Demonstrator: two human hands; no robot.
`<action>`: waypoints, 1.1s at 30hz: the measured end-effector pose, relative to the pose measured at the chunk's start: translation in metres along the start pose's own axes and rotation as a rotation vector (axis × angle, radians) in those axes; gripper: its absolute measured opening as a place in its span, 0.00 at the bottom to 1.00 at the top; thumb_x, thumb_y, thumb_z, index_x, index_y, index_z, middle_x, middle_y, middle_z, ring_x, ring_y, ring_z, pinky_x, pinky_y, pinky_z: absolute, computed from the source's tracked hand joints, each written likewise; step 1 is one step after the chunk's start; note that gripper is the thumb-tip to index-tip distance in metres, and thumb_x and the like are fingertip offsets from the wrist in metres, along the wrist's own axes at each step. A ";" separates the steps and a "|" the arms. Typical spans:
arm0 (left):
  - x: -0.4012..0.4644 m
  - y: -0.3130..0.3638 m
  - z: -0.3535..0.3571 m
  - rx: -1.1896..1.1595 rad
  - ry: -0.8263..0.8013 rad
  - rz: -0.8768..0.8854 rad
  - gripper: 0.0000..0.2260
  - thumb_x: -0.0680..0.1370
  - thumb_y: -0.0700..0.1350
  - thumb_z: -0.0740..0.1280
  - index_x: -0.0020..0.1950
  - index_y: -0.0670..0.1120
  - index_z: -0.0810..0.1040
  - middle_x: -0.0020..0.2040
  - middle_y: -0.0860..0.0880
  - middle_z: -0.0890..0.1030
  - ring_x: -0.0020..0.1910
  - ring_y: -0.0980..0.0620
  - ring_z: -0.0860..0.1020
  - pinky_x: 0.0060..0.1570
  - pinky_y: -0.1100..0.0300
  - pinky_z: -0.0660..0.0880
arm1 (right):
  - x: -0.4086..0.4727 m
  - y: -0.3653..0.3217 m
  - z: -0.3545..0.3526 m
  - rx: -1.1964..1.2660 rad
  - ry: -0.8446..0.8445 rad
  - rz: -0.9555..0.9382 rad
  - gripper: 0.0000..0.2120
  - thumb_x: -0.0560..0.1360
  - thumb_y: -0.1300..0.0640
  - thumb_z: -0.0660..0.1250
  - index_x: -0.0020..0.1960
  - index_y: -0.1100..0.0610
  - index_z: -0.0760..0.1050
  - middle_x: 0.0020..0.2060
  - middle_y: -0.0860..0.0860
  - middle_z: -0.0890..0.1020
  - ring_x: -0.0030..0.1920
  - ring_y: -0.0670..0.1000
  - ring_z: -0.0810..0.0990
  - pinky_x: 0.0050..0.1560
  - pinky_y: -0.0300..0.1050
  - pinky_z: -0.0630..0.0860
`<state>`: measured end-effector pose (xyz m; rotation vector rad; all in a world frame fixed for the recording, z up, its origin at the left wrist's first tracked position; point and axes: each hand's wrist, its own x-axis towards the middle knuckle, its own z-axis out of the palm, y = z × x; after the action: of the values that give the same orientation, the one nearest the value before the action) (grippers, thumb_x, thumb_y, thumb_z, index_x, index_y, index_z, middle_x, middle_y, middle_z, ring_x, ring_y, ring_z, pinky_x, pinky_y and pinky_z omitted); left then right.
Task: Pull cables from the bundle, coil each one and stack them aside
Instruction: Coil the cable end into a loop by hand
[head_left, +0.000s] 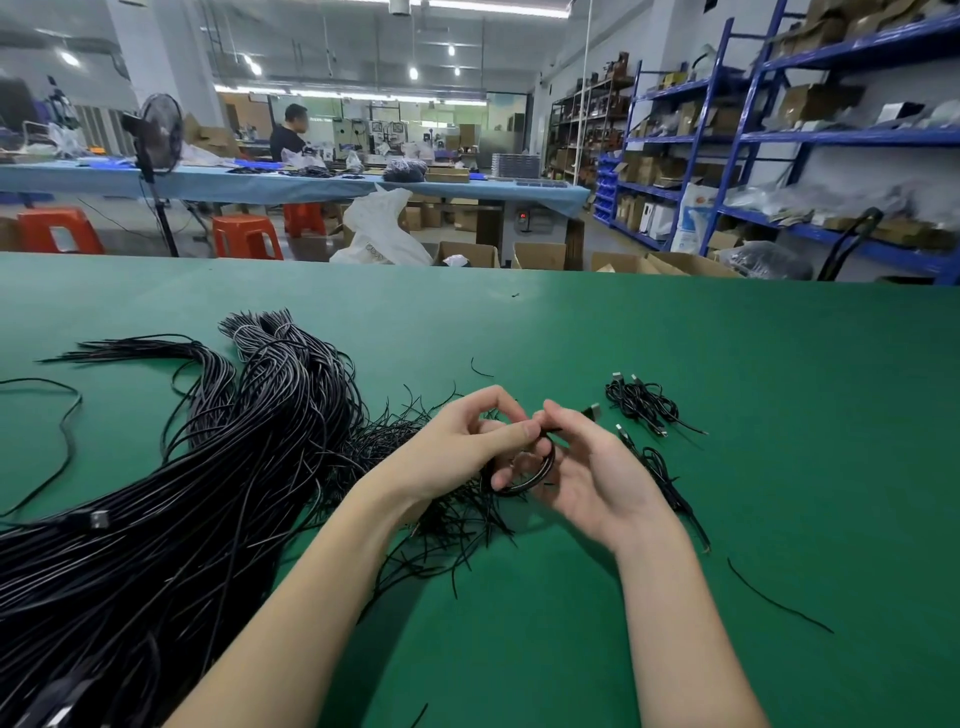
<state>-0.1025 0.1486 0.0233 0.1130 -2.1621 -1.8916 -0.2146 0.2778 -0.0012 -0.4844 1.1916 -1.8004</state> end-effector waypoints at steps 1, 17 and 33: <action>0.000 -0.001 0.000 -0.020 -0.007 -0.019 0.06 0.82 0.44 0.68 0.51 0.41 0.73 0.39 0.49 0.84 0.26 0.54 0.71 0.36 0.64 0.72 | 0.001 0.001 0.000 0.008 0.008 -0.014 0.12 0.72 0.49 0.73 0.49 0.56 0.82 0.35 0.50 0.76 0.39 0.53 0.76 0.42 0.45 0.70; 0.002 -0.004 -0.004 0.103 0.081 -0.145 0.12 0.82 0.54 0.65 0.51 0.45 0.75 0.31 0.55 0.72 0.29 0.52 0.71 0.36 0.61 0.70 | -0.001 0.005 0.004 -0.121 0.078 -0.139 0.09 0.77 0.65 0.69 0.55 0.56 0.79 0.41 0.49 0.82 0.33 0.45 0.76 0.27 0.35 0.63; 0.007 -0.011 -0.010 0.087 0.196 -0.155 0.12 0.85 0.51 0.60 0.47 0.45 0.73 0.31 0.56 0.69 0.29 0.53 0.68 0.30 0.66 0.67 | 0.002 0.009 0.002 -0.343 0.242 -0.318 0.02 0.76 0.59 0.74 0.49 0.56 0.84 0.44 0.52 0.88 0.41 0.44 0.85 0.35 0.37 0.79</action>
<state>-0.1085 0.1360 0.0151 0.4756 -2.1549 -1.7808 -0.2101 0.2738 -0.0079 -0.6990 1.6832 -1.9685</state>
